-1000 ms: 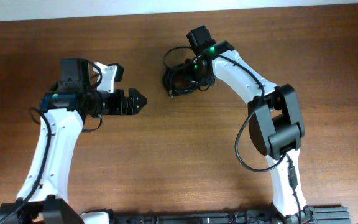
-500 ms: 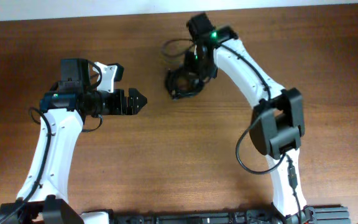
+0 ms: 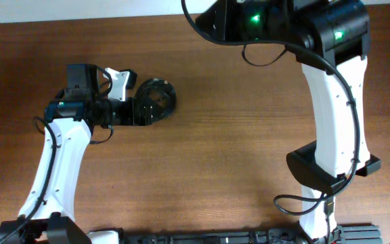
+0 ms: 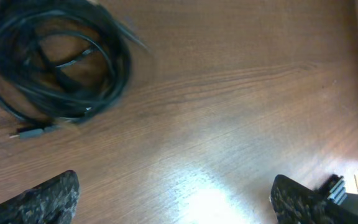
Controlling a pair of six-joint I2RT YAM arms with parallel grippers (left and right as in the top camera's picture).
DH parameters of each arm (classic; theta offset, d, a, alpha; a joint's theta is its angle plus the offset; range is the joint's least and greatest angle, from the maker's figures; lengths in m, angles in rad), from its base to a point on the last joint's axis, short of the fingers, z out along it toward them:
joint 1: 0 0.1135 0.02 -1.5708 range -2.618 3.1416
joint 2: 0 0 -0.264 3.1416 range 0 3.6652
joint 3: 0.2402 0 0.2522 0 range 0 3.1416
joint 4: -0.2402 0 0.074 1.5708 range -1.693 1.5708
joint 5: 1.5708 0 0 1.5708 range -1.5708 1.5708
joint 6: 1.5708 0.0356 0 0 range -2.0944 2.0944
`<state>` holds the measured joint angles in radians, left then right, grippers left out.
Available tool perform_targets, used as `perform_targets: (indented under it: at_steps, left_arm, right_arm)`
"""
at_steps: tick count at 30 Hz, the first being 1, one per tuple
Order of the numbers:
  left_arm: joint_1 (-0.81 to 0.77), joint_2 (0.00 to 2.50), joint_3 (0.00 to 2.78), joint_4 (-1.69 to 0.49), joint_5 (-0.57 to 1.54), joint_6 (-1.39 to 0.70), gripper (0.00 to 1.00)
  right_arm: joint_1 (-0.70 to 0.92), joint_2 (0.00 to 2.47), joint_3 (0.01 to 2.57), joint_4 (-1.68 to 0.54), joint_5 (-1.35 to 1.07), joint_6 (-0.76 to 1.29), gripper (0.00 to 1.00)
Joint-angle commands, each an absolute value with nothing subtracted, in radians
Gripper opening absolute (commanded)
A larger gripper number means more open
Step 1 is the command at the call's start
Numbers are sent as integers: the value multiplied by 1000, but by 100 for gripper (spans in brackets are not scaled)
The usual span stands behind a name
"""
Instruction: Untangle cables
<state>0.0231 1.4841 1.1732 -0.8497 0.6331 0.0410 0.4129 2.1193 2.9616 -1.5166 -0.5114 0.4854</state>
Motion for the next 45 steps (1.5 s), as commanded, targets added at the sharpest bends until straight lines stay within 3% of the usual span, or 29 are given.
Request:
perform_targets:
  at_steps: [1,3,4,6,11,16,21,24,27,30,31,33,37,45]
  left_arm:
    - [20,1491,1179,-846,657,38,99]
    - [20,1494,1179,-838,517,-59,99]
    - [20,1497,1179,-825,459,-106,99]
    - [20,1524,1179,-732,418,-186,99]
    - [13,1671,1179,-558,404,-273,99]
    - [-122,1800,1179,-344,393,-298,99]
    - [-150,1823,1179,-199,227,-298,98]
    - [-155,1823,1179,-199,228,-299,67]
    - [-155,1823,1179,-193,353,-299,61]
    - [-145,1820,1181,-125,516,-299,0]
    - [-140,1815,1182,-116,564,-299,0]
    - [-106,1766,1184,-115,723,-316,0]
    - [10,1551,1184,11,1099,-581,0]
    - [35,1181,1184,125,1030,-953,0]
  right_arm:
    - [412,2134,2961,-1586,-362,441,9]
    - [412,2143,2960,-1699,-231,441,49]
    - [414,2149,2955,-1699,-231,441,57]
    - [422,2151,2896,-1698,-231,442,84]
    - [427,2151,2766,-1698,-231,442,86]
    - [433,2151,2725,-1696,-231,442,86]
    - [445,2152,2725,-1698,-230,442,86]
    - [461,2152,2725,-1696,-230,442,86]
    - [484,2153,2725,-1697,-223,441,86]
    - [500,2153,2725,-1699,-224,441,86]
    - [505,2153,2725,-1699,-224,441,86]
    - [508,2153,2725,-1699,-223,361,96]
    - [462,2151,2725,-1699,-270,344,98]
    - [470,2151,2725,-1698,-428,344,99]
